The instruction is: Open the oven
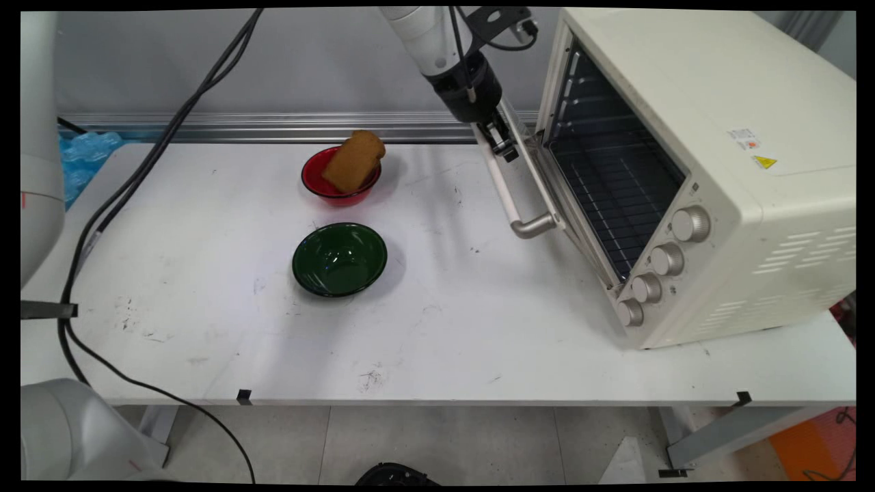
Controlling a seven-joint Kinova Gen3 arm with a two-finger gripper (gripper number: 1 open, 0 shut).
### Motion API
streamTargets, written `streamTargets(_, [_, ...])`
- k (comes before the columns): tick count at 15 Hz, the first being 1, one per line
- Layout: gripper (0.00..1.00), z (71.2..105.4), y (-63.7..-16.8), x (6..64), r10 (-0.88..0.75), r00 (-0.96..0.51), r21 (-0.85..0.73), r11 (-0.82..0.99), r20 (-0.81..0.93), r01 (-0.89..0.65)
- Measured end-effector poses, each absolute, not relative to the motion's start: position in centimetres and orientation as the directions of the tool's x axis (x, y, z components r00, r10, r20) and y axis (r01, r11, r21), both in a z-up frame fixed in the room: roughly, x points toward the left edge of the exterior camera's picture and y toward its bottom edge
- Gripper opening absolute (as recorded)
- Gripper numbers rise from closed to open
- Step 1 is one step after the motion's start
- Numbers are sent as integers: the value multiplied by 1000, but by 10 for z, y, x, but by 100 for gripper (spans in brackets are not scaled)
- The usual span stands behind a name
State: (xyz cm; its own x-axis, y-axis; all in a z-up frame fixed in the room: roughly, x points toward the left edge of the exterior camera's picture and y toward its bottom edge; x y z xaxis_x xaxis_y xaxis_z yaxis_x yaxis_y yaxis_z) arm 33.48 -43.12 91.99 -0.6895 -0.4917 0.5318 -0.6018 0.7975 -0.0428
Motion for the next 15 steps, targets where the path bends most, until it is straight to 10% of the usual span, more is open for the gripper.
streamTargets(15, [0, 886, -413, 370, -496, -673, -20, 797, 549, -604])
